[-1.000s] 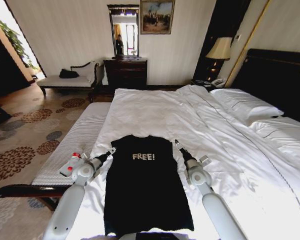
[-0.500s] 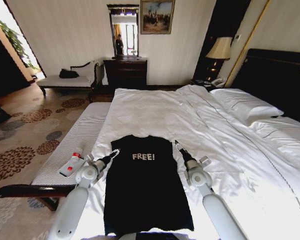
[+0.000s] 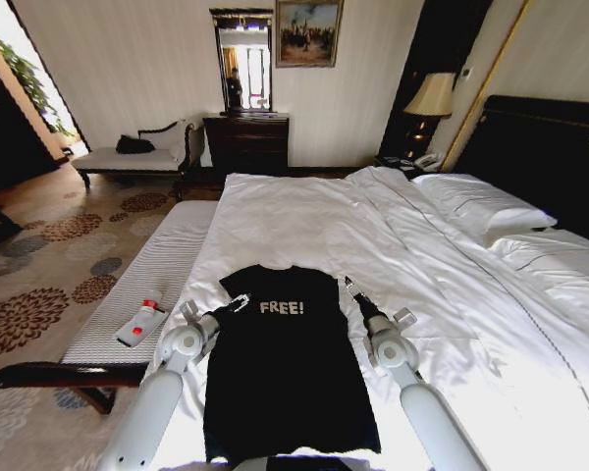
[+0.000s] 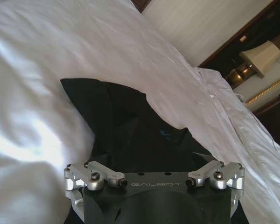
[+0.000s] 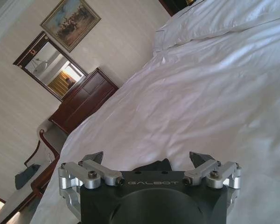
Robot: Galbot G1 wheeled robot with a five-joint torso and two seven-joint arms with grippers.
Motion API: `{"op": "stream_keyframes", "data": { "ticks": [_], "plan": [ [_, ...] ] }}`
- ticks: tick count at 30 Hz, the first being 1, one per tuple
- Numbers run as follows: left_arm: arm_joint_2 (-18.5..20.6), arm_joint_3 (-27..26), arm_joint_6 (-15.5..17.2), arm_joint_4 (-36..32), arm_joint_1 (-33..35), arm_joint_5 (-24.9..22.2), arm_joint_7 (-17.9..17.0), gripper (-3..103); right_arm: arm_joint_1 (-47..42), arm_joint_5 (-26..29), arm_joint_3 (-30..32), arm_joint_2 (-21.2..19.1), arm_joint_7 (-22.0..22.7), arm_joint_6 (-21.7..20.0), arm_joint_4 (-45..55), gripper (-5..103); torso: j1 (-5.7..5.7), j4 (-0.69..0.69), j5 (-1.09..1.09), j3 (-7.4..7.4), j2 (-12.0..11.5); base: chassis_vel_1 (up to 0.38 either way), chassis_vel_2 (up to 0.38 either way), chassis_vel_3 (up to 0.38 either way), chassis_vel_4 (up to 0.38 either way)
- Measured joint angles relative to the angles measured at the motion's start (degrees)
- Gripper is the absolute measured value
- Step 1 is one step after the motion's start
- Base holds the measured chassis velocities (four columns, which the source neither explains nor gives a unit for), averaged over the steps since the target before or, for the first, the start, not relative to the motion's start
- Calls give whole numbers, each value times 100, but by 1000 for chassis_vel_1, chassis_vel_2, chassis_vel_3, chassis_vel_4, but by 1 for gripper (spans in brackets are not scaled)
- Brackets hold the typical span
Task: Fold the clothes on the bed.
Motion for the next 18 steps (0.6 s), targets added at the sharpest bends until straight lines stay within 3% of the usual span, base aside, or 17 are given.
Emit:
{"op": "stream_keyframes", "data": {
  "ticks": [14,18],
  "plan": [
    [204,-526,-41,623,-248,-12,-7,100,24,-13,-47,51,7,2,-10,100,0,0,-1,0,0,0,0,0,0],
    [256,-629,-23,400,-182,-200,-51,100,12,-13,-35,28,8,4,-9,100,0,0,-1,0,0,0,0,0,0]
  ]
}}
